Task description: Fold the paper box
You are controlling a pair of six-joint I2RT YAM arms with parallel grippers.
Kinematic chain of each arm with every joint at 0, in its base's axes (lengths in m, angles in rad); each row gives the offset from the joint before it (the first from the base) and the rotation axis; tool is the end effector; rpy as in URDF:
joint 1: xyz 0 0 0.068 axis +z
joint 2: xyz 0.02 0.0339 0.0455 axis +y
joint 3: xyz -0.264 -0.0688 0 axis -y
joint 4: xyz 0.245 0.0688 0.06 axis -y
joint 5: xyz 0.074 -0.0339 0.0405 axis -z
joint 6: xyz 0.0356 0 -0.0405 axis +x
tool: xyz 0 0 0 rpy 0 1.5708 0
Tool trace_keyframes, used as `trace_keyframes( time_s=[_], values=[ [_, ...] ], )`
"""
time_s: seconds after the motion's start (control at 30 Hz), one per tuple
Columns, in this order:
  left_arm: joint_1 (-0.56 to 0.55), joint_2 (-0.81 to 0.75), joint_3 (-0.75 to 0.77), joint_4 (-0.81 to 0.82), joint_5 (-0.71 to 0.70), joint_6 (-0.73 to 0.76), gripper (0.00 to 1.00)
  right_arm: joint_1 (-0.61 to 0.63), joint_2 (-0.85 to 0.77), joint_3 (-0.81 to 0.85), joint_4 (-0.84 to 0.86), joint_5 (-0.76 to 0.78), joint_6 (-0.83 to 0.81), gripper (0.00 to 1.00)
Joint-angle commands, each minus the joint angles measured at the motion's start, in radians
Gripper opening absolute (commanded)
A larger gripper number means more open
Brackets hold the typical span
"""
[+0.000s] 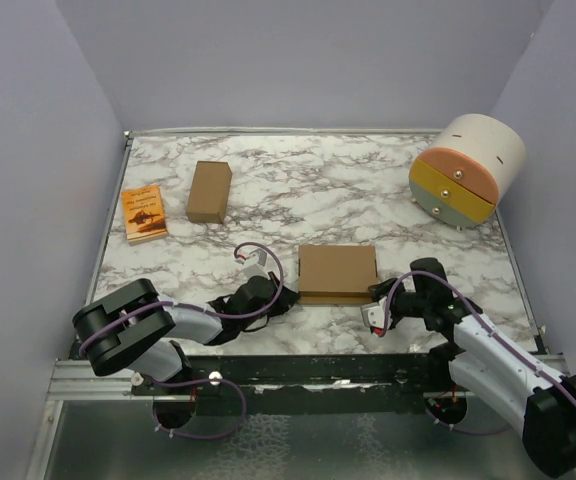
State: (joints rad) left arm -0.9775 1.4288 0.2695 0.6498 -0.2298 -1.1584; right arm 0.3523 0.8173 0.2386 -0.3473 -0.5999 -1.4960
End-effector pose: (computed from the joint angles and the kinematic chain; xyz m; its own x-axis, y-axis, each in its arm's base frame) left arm 0.1356 -0.1866 0.1213 -0.7471 -0.4877 -0.4517 0.0292 0.6548 -0.7553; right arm 0.1239 0.0670 0.1396 0.5455 -0.6764 -0.4949 -0.7931 -0.2259 -0.5656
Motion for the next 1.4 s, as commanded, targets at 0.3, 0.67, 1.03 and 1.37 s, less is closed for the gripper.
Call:
trace_keyframes(
  time_s=[0.3, 0.67, 1.03, 1.37],
  values=[
    [-0.046, 0.049, 0.007, 0.066, -0.028, 0.066, 0.0, 0.0, -0.006, 0.0, -0.039, 0.006, 0.036, 0.43],
    [-0.098, 0.044, 0.024, 0.02, -0.109, 0.128, 0.0, 0.001, -0.007, -0.004, -0.039, 0.011, 0.042, 0.43],
    [-0.136, 0.047, 0.047, -0.027, -0.136, 0.186, 0.0, 0.001, -0.006, -0.002, -0.041, 0.018, 0.047, 0.43],
    [-0.139, 0.045, 0.044, -0.005, -0.125, 0.223, 0.07, 0.0, -0.009, -0.005, -0.043, 0.02, 0.048, 0.43]
  ],
)
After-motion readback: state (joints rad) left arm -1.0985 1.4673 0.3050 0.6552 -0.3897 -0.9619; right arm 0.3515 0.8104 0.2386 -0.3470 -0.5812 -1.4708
